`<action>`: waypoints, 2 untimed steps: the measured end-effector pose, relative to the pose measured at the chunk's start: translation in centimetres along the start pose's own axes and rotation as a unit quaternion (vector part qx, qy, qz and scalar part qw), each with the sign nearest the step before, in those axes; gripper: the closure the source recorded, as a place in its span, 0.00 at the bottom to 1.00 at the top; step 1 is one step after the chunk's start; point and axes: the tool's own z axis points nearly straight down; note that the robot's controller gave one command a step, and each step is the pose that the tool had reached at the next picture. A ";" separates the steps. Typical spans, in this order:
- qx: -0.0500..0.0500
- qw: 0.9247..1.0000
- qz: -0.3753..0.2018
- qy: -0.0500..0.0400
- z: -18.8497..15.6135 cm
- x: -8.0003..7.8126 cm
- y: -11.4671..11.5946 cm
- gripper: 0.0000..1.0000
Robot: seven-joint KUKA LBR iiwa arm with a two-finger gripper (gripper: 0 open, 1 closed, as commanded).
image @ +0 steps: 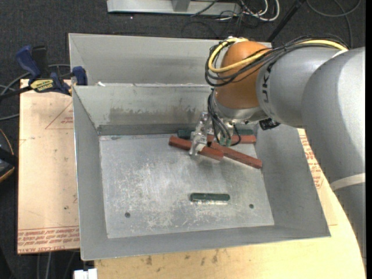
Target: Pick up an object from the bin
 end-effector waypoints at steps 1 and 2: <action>0.006 1.000 0.019 0.016 -11.6 0.7 -1.2 1.00; 0.006 1.000 0.019 0.016 -11.6 0.7 -1.2 0.00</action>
Offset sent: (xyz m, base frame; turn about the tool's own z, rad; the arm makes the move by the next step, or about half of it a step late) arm 0.0000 0.0000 0.0000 0.0000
